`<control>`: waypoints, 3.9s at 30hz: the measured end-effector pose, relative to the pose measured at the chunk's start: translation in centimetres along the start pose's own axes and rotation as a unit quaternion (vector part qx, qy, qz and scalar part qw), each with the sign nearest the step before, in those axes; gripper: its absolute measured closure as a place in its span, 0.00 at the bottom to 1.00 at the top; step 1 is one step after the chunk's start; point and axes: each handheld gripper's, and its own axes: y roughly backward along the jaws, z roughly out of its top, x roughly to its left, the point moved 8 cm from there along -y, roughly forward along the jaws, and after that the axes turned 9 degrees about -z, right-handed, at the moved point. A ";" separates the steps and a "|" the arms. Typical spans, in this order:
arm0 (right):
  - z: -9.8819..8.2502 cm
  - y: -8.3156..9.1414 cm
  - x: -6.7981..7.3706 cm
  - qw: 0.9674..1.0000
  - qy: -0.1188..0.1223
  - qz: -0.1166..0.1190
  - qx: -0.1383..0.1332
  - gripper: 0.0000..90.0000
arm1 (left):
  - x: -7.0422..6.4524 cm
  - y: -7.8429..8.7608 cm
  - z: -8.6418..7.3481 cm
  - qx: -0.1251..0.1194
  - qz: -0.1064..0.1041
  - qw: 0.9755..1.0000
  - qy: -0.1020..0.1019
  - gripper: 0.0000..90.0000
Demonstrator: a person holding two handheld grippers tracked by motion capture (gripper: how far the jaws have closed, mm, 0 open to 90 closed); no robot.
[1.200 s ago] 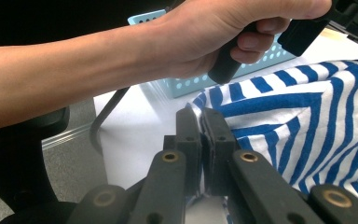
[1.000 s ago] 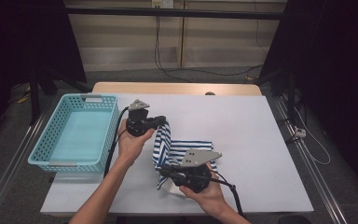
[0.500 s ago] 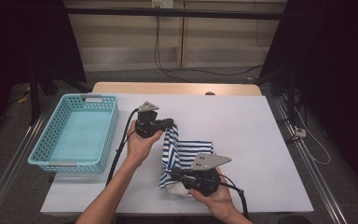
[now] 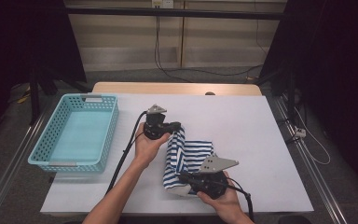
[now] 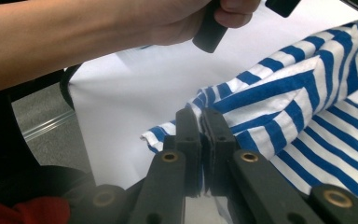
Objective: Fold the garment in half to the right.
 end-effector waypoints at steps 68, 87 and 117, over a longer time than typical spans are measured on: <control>-7.0 4.0 -4.0 0.995 -0.023 -0.052 0.084 0.97 | -3.9 -8.8 -2.4 0.073 -0.039 0.997 -0.011 0.95; -6.9 4.7 -4.5 0.993 -0.020 -0.084 0.080 0.63 | -2.9 -6.6 -1.9 0.042 -0.034 0.999 0.004 0.43; 1.2 -2.0 -16.2 0.987 -0.032 -0.141 0.066 0.56 | 0.8 2.7 -4.8 0.010 0.040 0.997 -0.063 0.05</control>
